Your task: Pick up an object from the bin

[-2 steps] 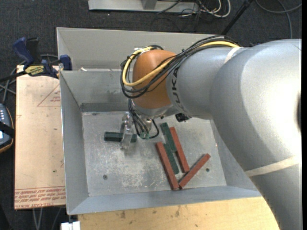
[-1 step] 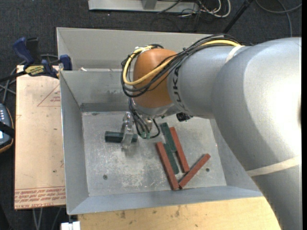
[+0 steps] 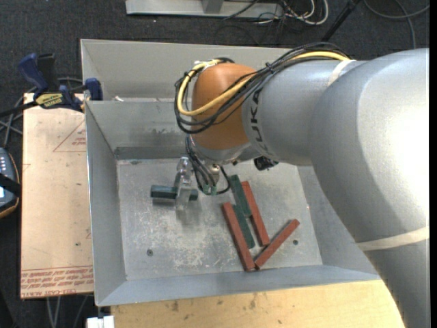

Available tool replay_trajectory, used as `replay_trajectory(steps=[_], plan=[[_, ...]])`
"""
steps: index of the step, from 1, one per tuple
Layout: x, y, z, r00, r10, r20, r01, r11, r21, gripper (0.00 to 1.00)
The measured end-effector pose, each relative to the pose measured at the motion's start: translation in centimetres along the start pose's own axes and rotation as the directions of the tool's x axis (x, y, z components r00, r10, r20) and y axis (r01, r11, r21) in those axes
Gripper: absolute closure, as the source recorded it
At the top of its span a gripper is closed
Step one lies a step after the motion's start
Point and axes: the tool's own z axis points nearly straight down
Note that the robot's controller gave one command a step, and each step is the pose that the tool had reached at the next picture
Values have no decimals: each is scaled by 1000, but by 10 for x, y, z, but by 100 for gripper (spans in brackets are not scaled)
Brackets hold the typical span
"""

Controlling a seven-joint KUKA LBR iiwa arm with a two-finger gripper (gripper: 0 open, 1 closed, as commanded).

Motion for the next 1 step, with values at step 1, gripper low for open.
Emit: replay_trajectory(steps=[1], plan=[[0,0,-24,1000,0,2,0,1000,-1,100]])
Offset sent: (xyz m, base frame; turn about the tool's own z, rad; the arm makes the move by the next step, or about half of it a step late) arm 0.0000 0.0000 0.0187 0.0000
